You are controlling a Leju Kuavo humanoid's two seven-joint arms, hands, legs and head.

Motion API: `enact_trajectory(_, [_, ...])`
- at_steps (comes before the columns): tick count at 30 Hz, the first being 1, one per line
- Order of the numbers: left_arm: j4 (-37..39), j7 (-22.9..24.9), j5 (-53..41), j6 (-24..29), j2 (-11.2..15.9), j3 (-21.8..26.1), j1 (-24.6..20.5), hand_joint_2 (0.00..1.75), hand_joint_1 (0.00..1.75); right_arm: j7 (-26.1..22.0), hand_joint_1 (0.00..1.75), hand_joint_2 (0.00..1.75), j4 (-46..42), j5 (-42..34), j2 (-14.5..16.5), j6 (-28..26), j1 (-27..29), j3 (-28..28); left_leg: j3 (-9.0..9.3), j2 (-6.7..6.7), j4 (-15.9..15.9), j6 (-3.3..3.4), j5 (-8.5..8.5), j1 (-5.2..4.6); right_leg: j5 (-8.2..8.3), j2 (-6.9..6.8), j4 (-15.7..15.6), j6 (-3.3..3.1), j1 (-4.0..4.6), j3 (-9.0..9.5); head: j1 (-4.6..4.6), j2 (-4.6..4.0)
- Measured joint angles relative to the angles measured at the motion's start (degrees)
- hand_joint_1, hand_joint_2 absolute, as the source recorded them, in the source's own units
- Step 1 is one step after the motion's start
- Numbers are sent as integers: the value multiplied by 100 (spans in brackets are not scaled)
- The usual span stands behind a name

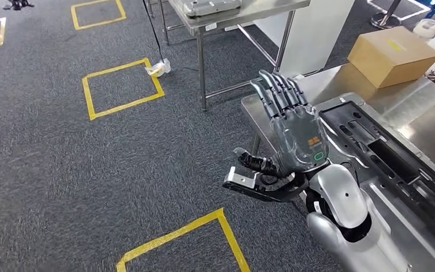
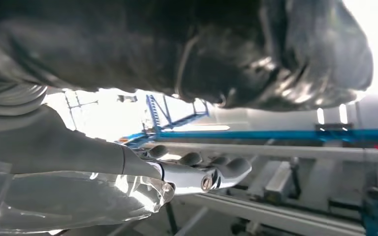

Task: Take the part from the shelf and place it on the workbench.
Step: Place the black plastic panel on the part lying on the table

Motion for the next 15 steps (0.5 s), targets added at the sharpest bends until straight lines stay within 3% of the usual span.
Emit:
enact_trajectory(2, [1,0,-21,25,-6,-1,11,0,0,13,0,0,-141,33,-39,-45,55,43,-25,-55,10,-84,-10,36,-19,-65,-41,-68,17,14,-3,0])
enact_trajectory(4, [3,1,-29,31,-10,-1,21,0,0,25,0,0,-246,49,-58,-65,68,64,-107,24,208,-140,-138,43,-17,-156,-107,-157,3,74,-11,0])
enact_trajectory(7, [4,1,-29,37,-4,-4,8,0,0,30,0,0,-326,55,-75,-78,100,102,-633,187,1221,-174,-561,31,-42,-316,-131,-245,29,137,-19,-1])
enact_trajectory(9, [4,5,-29,42,-4,-5,16,0,0,30,0,0,-332,56,-90,-80,131,125,-901,216,1616,-177,-583,31,-74,-421,-114,-267,57,153,-19,-1])
enact_trajectory(10, [4,11,-29,49,-4,-5,24,0,0,30,0,0,-335,59,-93,-83,138,132,-880,238,1500,-170,-436,30,-92,-469,-104,-266,67,167,-19,-1])
enact_trajectory(13, [5,39,-29,91,3,-5,19,0,0,33,0,0,-349,66,-95,-96,146,136,-414,485,434,-102,121,-16,-162,-609,-68,-222,98,225,-19,-1])
enact_trajectory(15, [7,56,-28,117,5,-5,1,0,0,41,0,0,-352,70,-96,-114,164,138,-296,558,139,-28,188,-66,-184,-694,-63,-174,126,240,-16,-1])
